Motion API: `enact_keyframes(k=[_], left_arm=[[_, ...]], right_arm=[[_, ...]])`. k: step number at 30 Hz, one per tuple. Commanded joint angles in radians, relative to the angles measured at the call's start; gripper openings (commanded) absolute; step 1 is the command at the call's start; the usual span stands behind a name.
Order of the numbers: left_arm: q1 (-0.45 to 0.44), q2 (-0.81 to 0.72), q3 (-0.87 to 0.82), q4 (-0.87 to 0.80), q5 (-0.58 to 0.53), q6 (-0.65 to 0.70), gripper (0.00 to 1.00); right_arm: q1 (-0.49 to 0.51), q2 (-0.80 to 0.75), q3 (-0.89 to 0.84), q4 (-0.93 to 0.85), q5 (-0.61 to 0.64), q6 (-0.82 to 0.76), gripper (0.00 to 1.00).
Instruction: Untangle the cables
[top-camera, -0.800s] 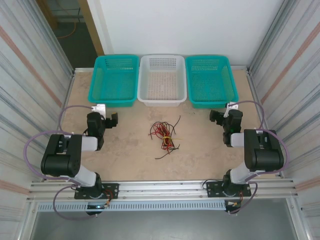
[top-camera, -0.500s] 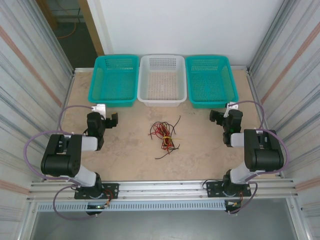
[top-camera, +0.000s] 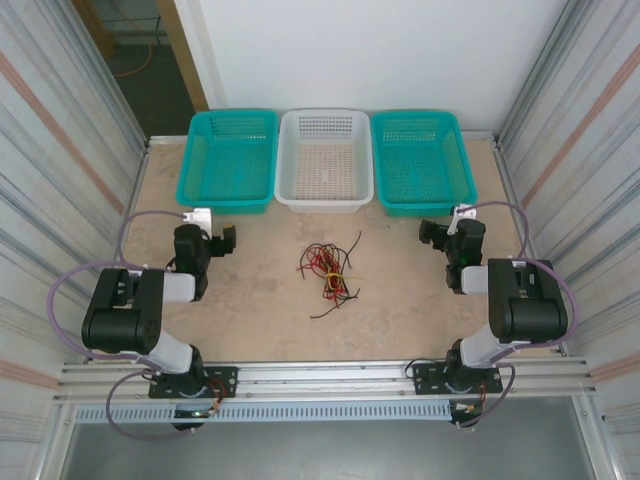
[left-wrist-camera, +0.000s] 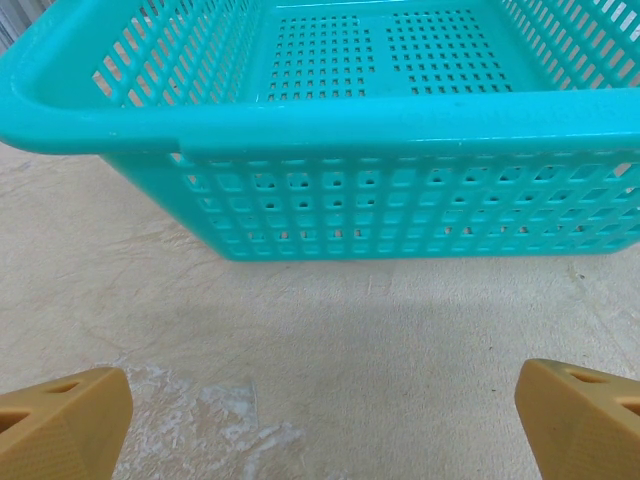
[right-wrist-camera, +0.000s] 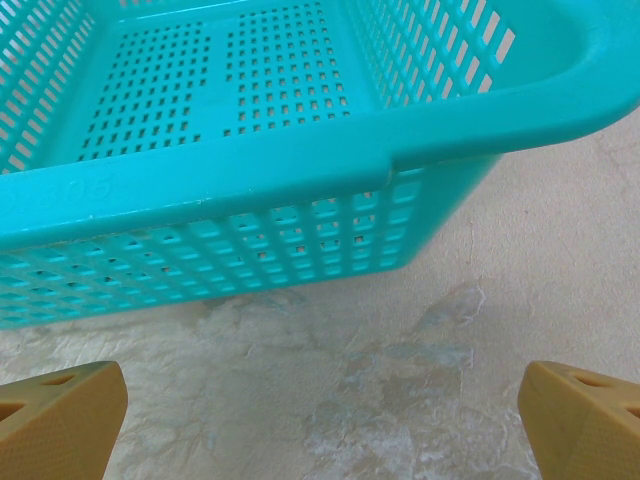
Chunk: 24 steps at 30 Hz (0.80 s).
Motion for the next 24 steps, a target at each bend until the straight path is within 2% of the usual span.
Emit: enact_keyframes(k=[1, 5, 6, 8, 9, 10, 13, 17, 20, 22, 24], left_arm=[[-0.006, -0.004, 0.016, 0.025, -0.016, 0.020, 0.99], [-0.001, -0.011, 0.017, 0.029, -0.007, 0.020, 0.99], [-0.008, -0.030, 0.040, -0.013, -0.033, 0.025, 0.99], [-0.021, -0.114, 0.139, -0.268, -0.068, 0.023, 0.99], [-0.025, -0.140, 0.172, -0.335, -0.084, 0.021, 0.99], [-0.030, -0.163, 0.184, -0.357, -0.120, 0.011, 0.99], [-0.031, -0.284, 0.159, -0.382, -0.110, -0.015, 0.99], [-0.033, -0.461, 0.148, -0.510, -0.194, -0.124, 0.98], [-0.053, -0.595, 0.156, -0.650, -0.258, -0.214, 0.97], [-0.070, -0.675, 0.169, -0.754, -0.275, -0.294, 0.97], [-0.086, -0.744, 0.194, -0.876, -0.250, -0.392, 0.96]], right_arm=[[-0.001, -0.008, 0.004, 0.015, -0.013, -0.026, 0.99], [0.006, -0.022, 0.012, 0.000, 0.021, -0.023, 0.99], [0.017, -0.054, 0.039, -0.082, 0.077, -0.016, 0.99], [0.030, -0.105, 0.130, -0.290, 0.158, 0.012, 0.99], [0.042, -0.120, 0.152, -0.343, 0.193, 0.020, 0.99], [0.060, -0.135, 0.150, -0.355, 0.214, 0.015, 0.99], [0.115, -0.215, 0.095, -0.313, 0.252, -0.021, 0.99], [0.120, -0.331, 0.144, -0.488, 0.265, 0.085, 0.99], [0.123, -0.424, 0.269, -0.800, 0.276, 0.239, 0.99], [0.129, -0.462, 0.324, -0.939, 0.227, 0.300, 0.99], [0.131, -0.483, 0.324, -1.024, 0.281, 0.425, 0.99]])
